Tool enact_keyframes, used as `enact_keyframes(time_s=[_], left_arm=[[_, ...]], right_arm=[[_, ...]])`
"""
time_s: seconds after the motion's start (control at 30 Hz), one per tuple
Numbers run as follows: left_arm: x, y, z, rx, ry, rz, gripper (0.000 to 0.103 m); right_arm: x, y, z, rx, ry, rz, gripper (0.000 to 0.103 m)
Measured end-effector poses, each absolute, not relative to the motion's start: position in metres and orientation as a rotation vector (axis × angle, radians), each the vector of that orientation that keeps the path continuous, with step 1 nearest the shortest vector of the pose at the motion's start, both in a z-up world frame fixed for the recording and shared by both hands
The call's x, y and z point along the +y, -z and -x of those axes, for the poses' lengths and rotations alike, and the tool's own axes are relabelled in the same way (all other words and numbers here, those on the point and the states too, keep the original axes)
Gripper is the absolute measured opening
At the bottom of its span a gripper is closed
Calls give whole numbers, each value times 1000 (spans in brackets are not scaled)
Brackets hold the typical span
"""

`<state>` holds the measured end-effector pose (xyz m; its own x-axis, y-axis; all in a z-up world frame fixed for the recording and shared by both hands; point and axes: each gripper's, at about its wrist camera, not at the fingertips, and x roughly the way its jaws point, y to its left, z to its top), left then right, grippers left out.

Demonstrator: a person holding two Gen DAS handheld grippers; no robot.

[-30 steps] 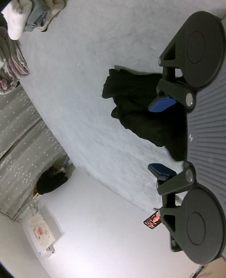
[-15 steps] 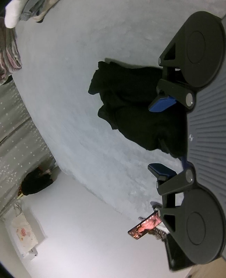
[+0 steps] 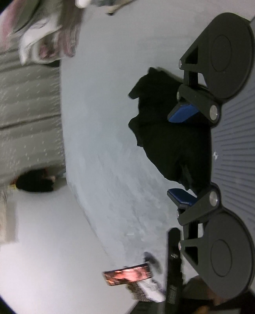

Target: Fold clothes

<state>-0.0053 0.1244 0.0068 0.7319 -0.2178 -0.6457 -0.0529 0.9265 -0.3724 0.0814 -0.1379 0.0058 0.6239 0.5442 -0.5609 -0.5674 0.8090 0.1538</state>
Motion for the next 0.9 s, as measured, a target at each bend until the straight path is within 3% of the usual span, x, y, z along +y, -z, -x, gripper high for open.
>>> enact_keyframes(time_s=[0.33,0.57,0.73,0.83,0.9], left_arm=[[139,3,-2,809,-42,355,103],[141,10,-1,840,-61,359,103],[144,14,-4,854,-73,373,103],[142,15,-10,853,-83,364,103],[141,15,-13,852,-92,362,103]], right_arm=[[-100,20,-64,583,-679,326,75],[-90,38,-77,624,-608,376,71],[-92,43,-93,688,-580,314,35],[-94,41,-97,697,-571,275,22],[-97,37,-99,691,-560,240,20]])
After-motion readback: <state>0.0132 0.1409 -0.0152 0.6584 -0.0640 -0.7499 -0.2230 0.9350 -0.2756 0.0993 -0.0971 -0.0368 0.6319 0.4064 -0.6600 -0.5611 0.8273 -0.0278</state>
